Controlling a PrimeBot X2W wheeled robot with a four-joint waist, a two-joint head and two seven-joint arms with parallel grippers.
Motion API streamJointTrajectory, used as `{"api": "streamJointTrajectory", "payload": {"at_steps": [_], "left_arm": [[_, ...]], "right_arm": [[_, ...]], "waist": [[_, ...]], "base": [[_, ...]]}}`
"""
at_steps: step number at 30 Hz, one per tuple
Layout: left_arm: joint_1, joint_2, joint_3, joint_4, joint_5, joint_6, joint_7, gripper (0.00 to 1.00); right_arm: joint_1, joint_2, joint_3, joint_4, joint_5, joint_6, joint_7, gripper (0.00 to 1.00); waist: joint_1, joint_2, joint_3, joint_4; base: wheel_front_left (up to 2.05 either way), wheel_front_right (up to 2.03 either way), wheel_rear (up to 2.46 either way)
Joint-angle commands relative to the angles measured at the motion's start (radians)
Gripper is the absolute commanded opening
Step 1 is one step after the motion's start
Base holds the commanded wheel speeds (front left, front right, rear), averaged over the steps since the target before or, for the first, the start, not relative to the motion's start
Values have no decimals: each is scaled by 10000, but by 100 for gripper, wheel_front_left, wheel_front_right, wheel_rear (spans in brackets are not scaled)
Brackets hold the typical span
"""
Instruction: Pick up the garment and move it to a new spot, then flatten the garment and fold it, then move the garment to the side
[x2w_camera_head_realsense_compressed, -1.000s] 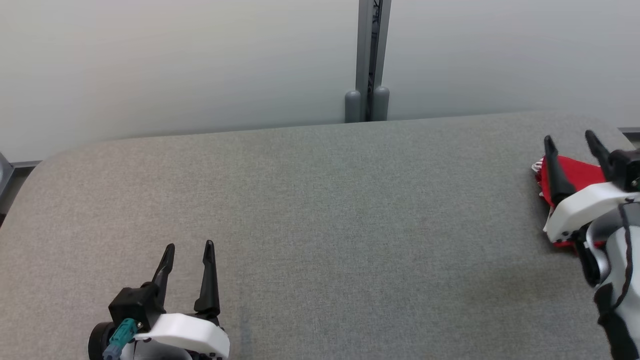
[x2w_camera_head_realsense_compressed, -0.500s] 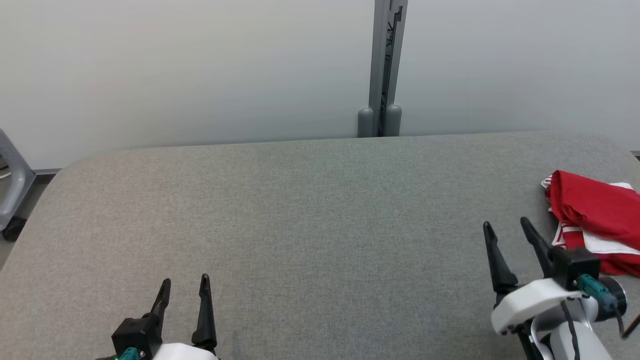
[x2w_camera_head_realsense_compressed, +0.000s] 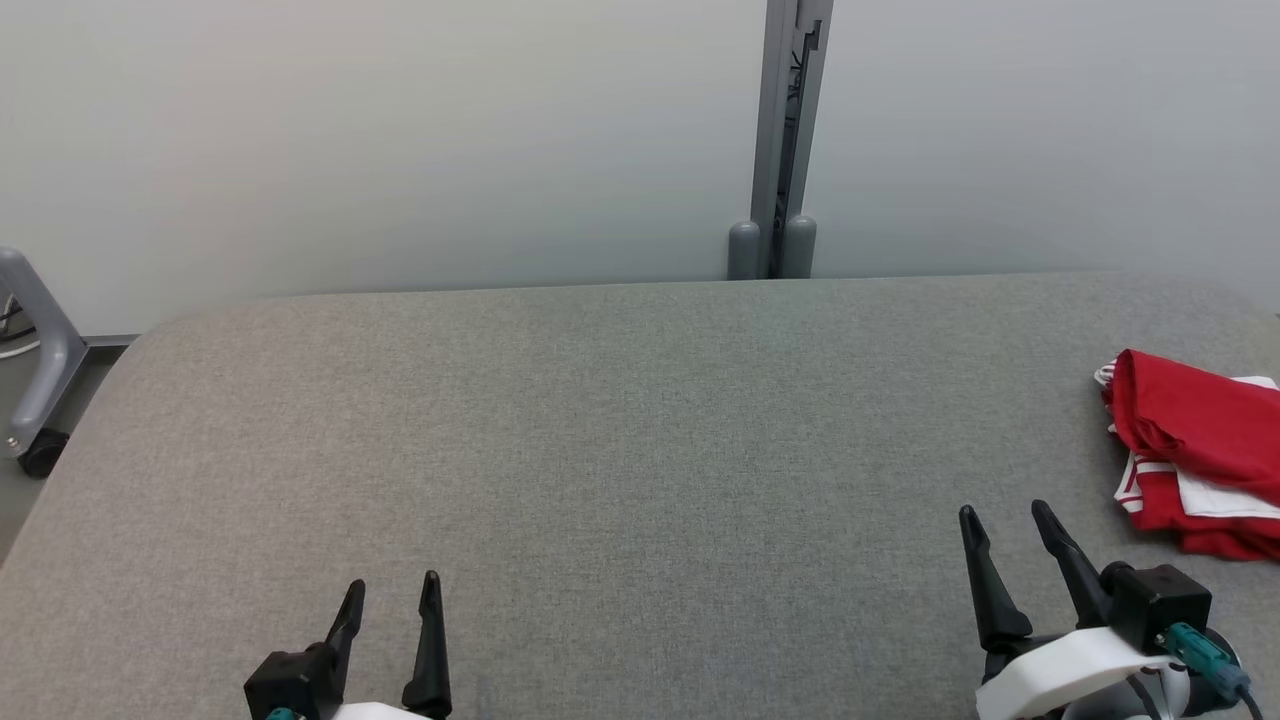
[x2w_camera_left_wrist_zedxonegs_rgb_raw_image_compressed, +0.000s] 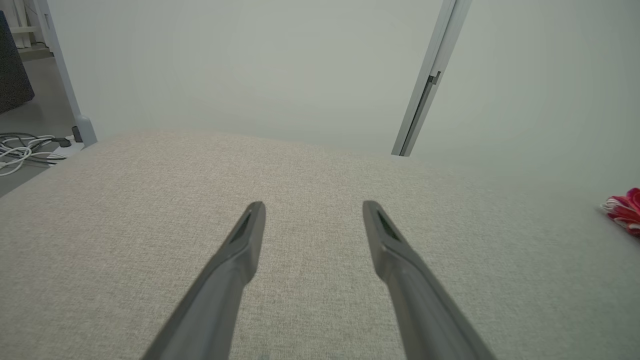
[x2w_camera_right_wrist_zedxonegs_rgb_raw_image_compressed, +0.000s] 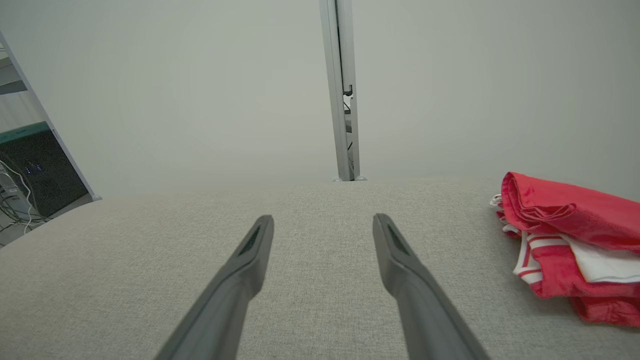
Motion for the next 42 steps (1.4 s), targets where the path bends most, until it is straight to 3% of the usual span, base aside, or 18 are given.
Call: {"api": "streamJointTrajectory", "payload": {"at_steps": [1,15,16,20,42], "left_arm": [[-8,47,30,3,5,-40,-44,100],[-28,102,4,51,-27,-59,-45,100],[2,27,-8,82,-31,-40,4,0],[158,-65,-1,350,-160,-72,97,0],[-329,-214,1057,128,-3298,-911,1083,0]], "right_arm": [[65,-54,-12,-117,81,2,-56,100],[142,-52,30,-218,240,2,-79,100],[41,4,56,-169,163,0,-2,0],[282,91,51,120,292,0,64,0],[134,53,-437,-352,4007,0,1041,0]], "waist": [[0,-1,-8,4],[0,-1,-33,74],[0,-1,-33,74],[0,-1,-28,74],[0,-1,98,17]], "base": [[0,0,0],[0,0,0],[0,0,0],[0,0,0],[0,0,0]]}}
